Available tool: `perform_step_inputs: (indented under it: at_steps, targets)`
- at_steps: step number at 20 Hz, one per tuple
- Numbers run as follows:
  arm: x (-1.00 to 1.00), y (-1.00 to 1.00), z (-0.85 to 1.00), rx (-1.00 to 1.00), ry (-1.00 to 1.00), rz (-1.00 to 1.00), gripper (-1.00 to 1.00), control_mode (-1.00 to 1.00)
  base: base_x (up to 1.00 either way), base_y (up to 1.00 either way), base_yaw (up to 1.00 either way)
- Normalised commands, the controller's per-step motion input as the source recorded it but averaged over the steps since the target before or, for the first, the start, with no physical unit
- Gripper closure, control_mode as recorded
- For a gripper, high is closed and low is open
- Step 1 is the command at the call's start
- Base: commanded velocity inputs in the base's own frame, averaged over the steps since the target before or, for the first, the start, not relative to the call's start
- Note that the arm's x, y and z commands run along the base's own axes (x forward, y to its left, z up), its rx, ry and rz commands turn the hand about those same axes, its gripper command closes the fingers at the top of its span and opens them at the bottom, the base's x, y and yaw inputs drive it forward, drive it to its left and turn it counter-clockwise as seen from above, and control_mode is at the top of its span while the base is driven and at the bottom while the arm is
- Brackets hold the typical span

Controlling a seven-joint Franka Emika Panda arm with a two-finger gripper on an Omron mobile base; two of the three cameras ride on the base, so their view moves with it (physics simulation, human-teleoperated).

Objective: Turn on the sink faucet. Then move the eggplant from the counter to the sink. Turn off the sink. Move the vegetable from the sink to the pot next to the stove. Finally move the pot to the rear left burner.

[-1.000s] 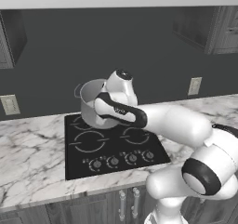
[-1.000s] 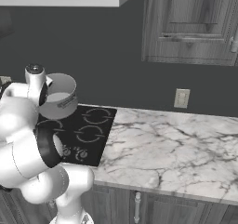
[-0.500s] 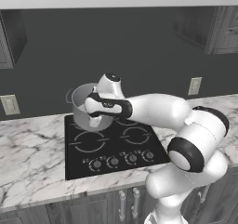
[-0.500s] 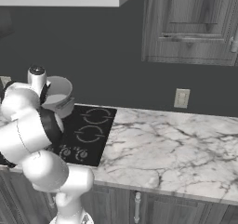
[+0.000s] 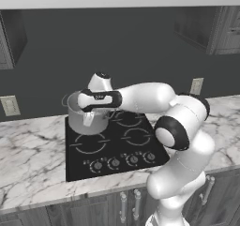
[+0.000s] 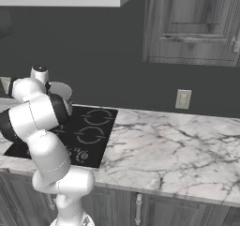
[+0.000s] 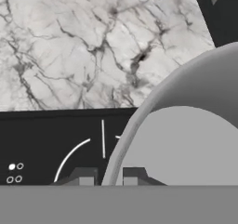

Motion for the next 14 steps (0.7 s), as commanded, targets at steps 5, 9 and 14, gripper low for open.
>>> perform_step_inputs:
  at_steps: [5,9,14]
  targets:
    - [0.27,0.10,-0.18,-0.03,0.01,0.00,1.00,-1.00,0.00,0.00,0.00]
    - [0.27,0.13,-0.22,-0.04,0.00,0.00,1.00,-1.00,0.00,0.00,0.00]
    - [0.28,0.14,-0.20,-0.04,0.00,0.00,1.00,-1.00,0.00,0.00,0.00]
